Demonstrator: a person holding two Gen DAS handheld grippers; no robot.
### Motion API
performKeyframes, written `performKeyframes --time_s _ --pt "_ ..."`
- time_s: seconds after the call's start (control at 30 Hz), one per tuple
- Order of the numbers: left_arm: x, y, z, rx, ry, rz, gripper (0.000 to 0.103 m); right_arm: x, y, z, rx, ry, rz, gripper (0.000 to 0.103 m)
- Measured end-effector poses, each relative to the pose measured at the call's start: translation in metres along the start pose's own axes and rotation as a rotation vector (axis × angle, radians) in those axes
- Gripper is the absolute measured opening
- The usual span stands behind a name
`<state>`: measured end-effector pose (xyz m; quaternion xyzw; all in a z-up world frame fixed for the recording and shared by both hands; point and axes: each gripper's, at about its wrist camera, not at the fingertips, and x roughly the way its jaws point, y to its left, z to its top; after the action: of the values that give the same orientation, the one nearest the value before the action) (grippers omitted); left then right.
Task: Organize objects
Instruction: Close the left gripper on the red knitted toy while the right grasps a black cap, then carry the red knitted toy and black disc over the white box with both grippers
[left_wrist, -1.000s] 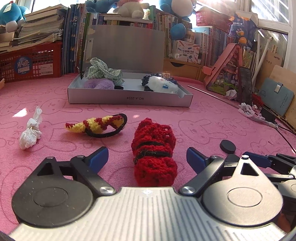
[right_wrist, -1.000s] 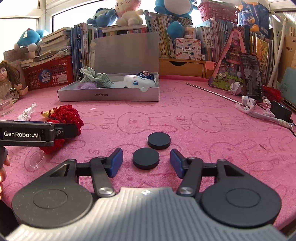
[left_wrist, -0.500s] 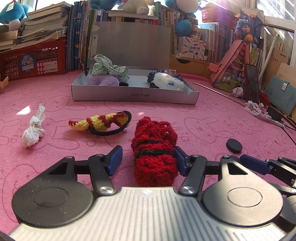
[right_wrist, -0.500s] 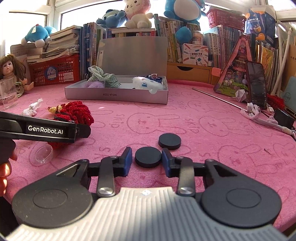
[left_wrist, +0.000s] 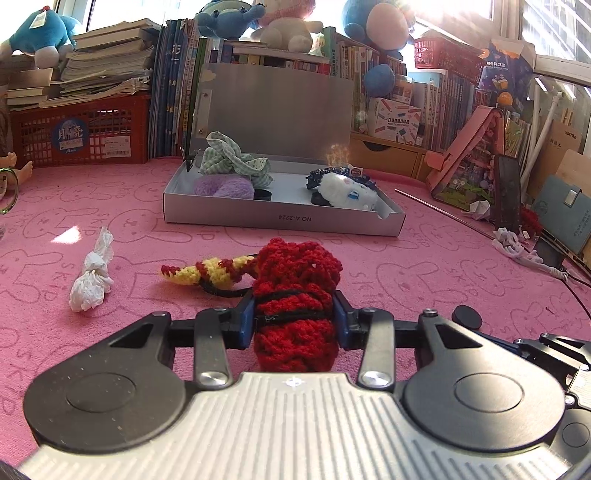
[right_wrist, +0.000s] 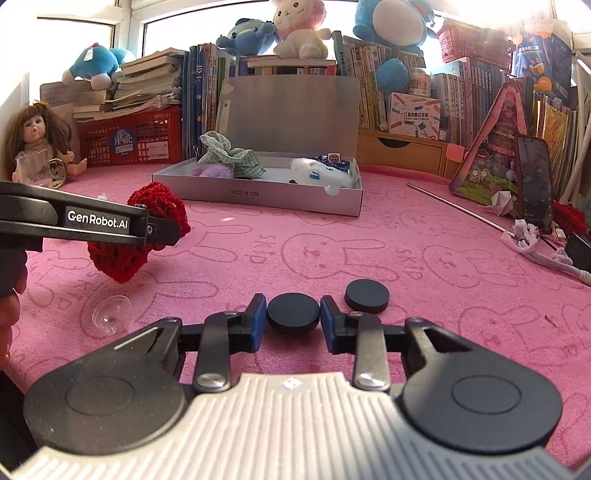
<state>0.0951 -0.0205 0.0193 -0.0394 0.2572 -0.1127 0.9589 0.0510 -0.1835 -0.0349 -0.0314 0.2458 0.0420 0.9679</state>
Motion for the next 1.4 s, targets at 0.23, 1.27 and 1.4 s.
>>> performKeyframes --time_s 0.23,1.27,1.4 --pt "-0.004 0.005 0.008 -0.021 -0.014 0.002 0.047 0.001 0.001 0.005 0.019 0.002 0.024 0.036" --pt "0.023 0.043 0.071 -0.079 -0.071 0.051 0.047 0.040 -0.048 0.080 0.179 -0.037 0.054 0.036" --pt "0.031 0.046 0.092 -0.054 -0.089 0.058 0.047 0.050 -0.056 0.095 0.206 -0.040 0.067 0.036"
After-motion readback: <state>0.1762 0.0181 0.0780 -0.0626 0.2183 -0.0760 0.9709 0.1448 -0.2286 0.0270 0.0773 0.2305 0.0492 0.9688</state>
